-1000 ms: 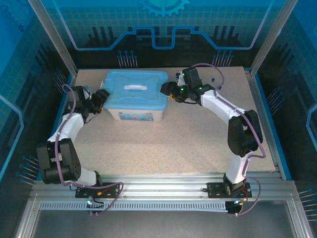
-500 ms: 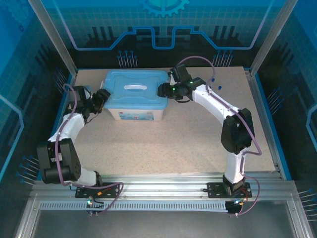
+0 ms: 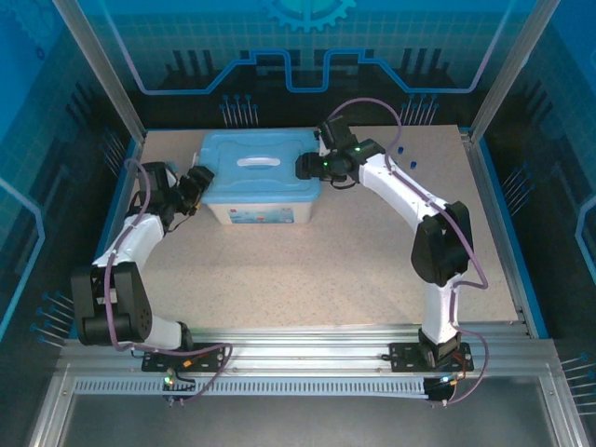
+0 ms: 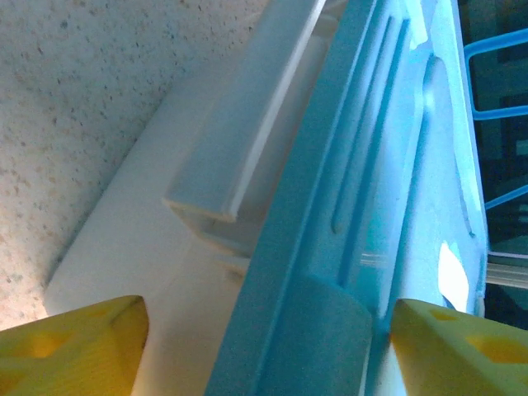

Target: Organize the chemistry lab equipment

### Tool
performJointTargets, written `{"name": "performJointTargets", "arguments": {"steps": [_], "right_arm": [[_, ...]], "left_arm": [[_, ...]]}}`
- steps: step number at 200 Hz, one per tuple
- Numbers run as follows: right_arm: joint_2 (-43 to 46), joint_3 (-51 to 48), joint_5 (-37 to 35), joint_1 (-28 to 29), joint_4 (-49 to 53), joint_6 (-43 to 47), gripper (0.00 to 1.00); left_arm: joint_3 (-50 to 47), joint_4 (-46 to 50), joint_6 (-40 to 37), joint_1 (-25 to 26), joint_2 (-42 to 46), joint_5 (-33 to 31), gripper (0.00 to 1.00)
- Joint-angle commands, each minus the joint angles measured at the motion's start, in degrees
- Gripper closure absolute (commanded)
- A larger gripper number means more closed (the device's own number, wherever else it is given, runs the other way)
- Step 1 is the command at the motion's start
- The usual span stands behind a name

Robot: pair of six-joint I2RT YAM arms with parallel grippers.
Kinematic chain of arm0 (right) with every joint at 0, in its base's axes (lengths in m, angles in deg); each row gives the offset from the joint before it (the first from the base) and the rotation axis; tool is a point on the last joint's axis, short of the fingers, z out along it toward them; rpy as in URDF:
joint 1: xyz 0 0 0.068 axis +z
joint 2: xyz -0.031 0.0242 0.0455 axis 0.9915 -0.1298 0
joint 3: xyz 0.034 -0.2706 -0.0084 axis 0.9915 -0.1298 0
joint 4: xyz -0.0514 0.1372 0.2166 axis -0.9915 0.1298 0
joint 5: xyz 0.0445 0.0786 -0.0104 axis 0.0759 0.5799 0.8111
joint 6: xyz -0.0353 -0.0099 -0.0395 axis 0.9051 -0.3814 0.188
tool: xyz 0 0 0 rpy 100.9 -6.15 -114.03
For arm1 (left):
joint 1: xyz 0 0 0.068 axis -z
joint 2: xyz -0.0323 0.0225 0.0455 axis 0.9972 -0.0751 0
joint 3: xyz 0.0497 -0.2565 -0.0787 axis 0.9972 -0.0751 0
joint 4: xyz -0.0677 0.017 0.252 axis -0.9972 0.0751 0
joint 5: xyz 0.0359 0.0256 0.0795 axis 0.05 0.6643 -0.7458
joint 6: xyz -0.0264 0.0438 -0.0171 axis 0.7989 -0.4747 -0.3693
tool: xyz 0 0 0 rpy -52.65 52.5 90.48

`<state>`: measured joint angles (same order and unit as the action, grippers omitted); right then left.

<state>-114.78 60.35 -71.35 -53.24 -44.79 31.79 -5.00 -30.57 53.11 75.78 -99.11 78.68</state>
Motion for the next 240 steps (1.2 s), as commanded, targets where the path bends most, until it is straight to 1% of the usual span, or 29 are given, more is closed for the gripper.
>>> {"name": "performJointTargets", "arguments": {"steps": [1,21,62,84,107,127,139,157,177,202,218,240], "right_arm": [[3.86,-0.36,2.73,-0.68,-0.4,1.32,0.26],[5.6,-1.85,3.92,-1.49,-1.34,0.94,0.25],[8.86,-7.47,6.94,-3.26,-5.05,-1.36,0.24],[9.12,-9.31,8.51,-4.06,-5.81,-1.79,0.24],[9.77,-10.61,8.93,-4.25,-5.9,-1.49,0.24],[11.21,-12.59,8.89,-4.49,-6.74,-1.53,0.24],[12.18,-14.23,9.71,-4.6,-7.95,-1.95,0.23],[13.31,-17.19,12.6,-5.01,-11.02,-3.4,0.22],[12.95,-19.14,15.94,-5.5,-13.39,-5.33,0.22],[12.35,-22.21,21.21,-6.27,-19.16,-8.87,0.21],[11.35,-22.27,22.24,-6.36,-20.15,-9.8,0.21],[10.65,-22.38,22.69,-6.45,-21.11,-10.41,0.21]], "left_arm": [[0.43,2.7,0.39,-0.81,1.54,3.48,0.16],[2.63,2.89,0.71,-3.42,1.07,4.93,0.11],[9.53,1.3,-0.82,-6.55,-2.41,8.9,0.11],[13.72,1.67,-3.39,-7.69,-5.82,11.48,0.12],[19.16,6.2,-6.15,-9.02,-11.03,14.29,0.14],[23.74,13.84,-10.64,-9.42,-13.64,12.69,0.15],[25.5,16.72,-12.64,-9.51,-14.4,11.82,0.15],[27.32,18.47,-14.36,-9.76,-15.63,11.97,0.16],[30.09,20.65,-15.49,-9.94,-17.97,13.77,0.18],[34.05,24.31,-17.76,-9.95,-21.01,15.31,0.2],[36.78,26.83,-18.61,-9.95,-23.65,17.12,0.21],[38.8,28.87,-19.61,-9.85,-26.06,17.83,0.22]]}}
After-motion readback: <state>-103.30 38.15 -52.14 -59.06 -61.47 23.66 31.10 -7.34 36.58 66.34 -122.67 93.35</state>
